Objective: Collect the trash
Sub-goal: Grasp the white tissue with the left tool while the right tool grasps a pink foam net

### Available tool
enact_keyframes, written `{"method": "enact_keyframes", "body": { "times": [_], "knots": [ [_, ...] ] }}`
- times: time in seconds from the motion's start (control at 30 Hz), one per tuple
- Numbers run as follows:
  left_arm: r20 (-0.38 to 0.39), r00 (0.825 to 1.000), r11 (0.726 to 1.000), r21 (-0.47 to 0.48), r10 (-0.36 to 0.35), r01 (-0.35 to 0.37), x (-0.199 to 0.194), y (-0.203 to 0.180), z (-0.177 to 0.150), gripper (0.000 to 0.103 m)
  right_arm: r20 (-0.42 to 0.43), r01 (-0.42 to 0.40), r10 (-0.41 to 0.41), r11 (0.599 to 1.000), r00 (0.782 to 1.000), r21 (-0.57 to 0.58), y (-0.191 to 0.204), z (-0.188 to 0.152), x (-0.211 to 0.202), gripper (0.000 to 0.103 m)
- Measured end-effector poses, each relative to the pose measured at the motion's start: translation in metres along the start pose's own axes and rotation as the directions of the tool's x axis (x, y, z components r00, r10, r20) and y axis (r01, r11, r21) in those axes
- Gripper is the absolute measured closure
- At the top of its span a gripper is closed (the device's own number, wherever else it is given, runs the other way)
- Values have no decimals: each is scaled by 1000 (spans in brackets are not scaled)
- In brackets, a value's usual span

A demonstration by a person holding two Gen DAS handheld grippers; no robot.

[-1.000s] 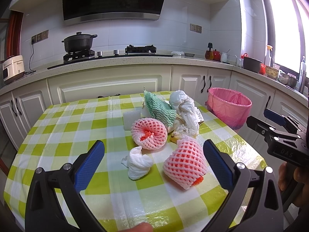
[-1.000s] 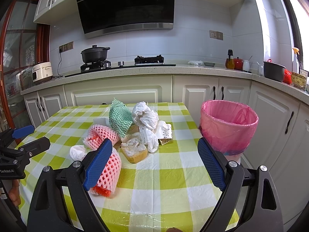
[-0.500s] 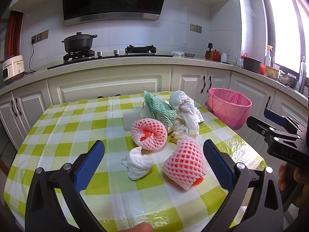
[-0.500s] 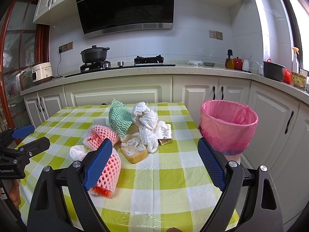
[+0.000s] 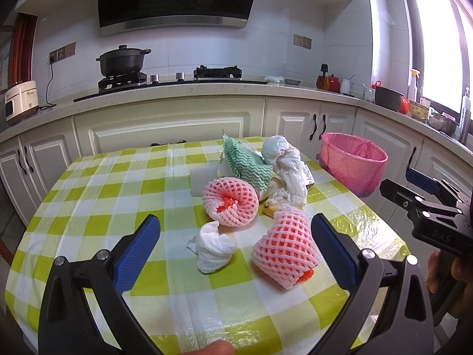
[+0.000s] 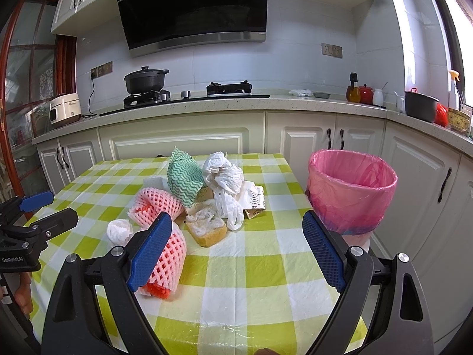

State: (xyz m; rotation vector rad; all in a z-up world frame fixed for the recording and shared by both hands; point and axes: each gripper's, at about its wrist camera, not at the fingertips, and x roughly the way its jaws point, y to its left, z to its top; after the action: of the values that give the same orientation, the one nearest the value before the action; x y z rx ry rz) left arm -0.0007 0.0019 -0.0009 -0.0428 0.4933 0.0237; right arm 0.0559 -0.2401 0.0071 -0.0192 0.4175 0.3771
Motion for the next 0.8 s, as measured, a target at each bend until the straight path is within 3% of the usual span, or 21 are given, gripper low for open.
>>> {"method": "enact_keyframes", "body": {
  "times": [0.4,0.53,0.8],
  "knots": [
    [-48,997,997,-45,57,-60,24,30,3,4,-90,-112,110,993,990,-22,35,-14,24,18],
    [-51,996,996,-53,74,-77,29,41,4,4,-145,-167,162,986,976,-19,58,-15,43,19],
    [-99,992,994,-79,72,-80,45,59,-2,4,-266,-205,182,977,946,-58,90,-30,75,19]
  ]
}}
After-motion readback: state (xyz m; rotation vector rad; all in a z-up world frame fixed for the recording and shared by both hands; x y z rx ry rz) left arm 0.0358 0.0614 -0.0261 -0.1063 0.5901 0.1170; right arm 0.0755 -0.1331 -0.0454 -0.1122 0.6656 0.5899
